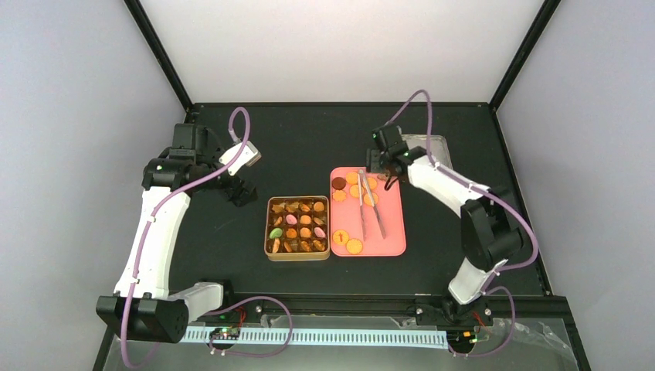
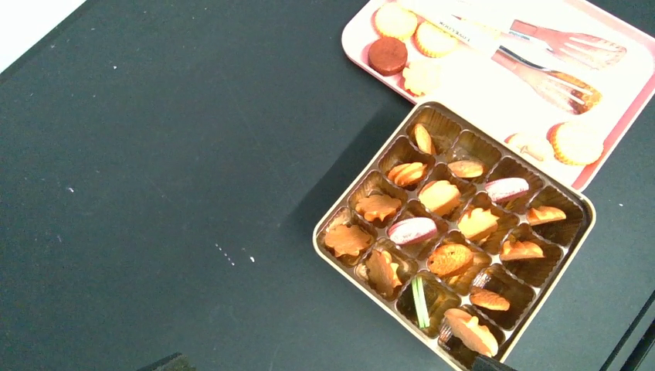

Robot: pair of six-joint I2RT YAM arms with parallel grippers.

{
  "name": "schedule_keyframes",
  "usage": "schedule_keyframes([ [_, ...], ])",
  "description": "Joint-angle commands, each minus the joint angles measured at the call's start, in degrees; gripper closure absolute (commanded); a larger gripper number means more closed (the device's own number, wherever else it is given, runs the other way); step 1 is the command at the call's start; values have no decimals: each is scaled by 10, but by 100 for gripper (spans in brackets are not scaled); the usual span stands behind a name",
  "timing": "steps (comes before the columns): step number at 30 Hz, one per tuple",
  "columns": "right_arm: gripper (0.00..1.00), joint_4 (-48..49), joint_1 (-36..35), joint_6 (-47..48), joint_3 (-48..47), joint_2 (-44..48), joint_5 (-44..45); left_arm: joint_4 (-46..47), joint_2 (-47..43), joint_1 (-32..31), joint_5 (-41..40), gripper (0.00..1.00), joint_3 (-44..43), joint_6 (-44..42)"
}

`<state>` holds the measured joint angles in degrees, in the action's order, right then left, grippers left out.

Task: Pack the cookies
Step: Place the clamp on the plate, then pick up the box lid from the center of the board.

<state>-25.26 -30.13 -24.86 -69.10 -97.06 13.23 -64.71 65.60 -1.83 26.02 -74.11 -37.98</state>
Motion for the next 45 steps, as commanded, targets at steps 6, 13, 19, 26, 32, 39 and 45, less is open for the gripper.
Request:
schedule_keyframes([
  [6, 33, -60, 108, 7, -185, -163, 25, -10, -12, 5, 16, 4, -4, -2],
  [13, 37, -118, 132, 6, -311, -286, 18, -14, -5, 5, 15, 4, -20, 7],
  [19, 46, -151, 149, 0, -347, -339, 7, -10, -8, 6, -1, 4, -10, 0],
  [26, 63, -160, 150, 10, -354, -343, 7, 0, -11, 8, -5, 4, 3, 0],
  [32, 86, -151, 150, 12, -331, -328, 8, 0, -11, 8, -1, 4, 3, 1],
  [39, 99, -121, 149, 12, -284, -275, 44, 2, -17, 8, 0, 4, 15, 1],
  [45, 99, -92, 148, 12, -248, -200, 83, 1, -20, 9, 6, 4, 14, 1],
])
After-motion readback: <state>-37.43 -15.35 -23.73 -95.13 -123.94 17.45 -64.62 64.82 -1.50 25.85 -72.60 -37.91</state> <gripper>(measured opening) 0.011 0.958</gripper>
